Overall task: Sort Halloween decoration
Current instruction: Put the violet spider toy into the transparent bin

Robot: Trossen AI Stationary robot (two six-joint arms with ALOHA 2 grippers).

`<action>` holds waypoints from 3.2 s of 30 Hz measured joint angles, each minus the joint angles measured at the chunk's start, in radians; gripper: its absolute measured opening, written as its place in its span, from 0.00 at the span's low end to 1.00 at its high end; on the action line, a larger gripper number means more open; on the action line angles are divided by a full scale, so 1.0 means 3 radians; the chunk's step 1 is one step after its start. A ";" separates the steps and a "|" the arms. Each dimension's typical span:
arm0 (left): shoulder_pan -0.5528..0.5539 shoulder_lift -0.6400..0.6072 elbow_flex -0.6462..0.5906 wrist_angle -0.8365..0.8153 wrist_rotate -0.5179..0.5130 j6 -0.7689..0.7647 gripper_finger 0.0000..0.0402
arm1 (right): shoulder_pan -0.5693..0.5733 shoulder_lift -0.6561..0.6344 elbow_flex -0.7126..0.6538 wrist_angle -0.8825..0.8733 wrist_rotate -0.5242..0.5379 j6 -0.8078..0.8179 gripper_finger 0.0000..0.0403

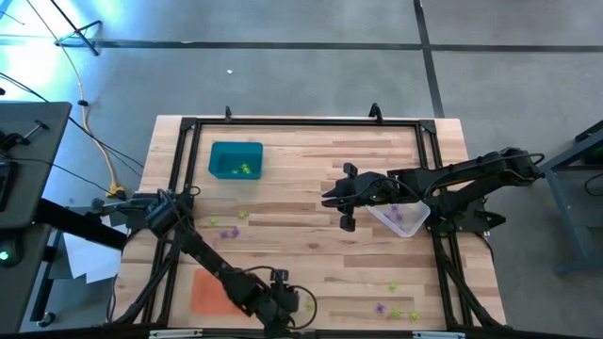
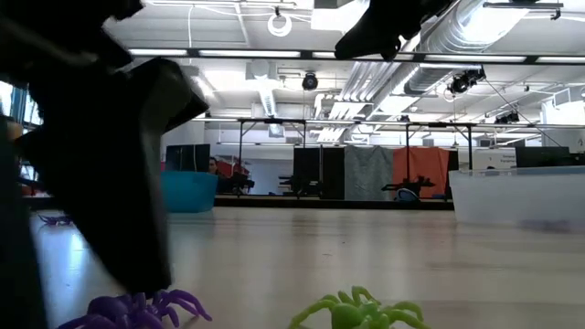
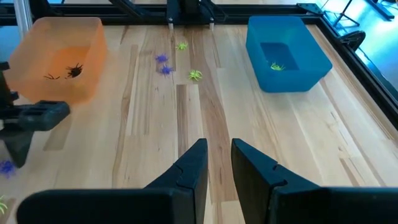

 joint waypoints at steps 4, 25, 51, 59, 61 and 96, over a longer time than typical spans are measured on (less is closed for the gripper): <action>-0.0023 0.0043 0.0001 0.0026 -0.0038 0.0000 0.43 | 0.0000 0.0000 0.0000 0.0000 0.0000 0.0000 0.18; 0.0069 0.0070 0.0008 -0.0156 -0.0089 -0.0201 0.01 | 0.0000 0.0000 0.0000 0.0000 0.0000 0.0000 0.18; 0.0028 0.0049 0.0341 -0.0431 -0.0264 -0.0146 0.00 | 0.0000 0.0000 0.0000 -0.0011 -0.0001 0.0000 0.18; 0.0018 0.0043 0.0344 -0.0250 -0.0153 -0.0206 0.17 | -0.0001 0.0000 0.0000 -0.0011 -0.0001 0.0000 0.18; 0.0019 0.0042 0.0345 -0.0225 -0.0152 -0.0097 0.24 | 0.0000 0.0000 0.0000 -0.0011 -0.0001 0.0000 0.18; 0.0147 0.0239 -0.0032 0.0127 -0.0093 0.0114 0.31 | 0.0000 0.0000 0.0000 -0.0039 -0.0001 0.0000 0.18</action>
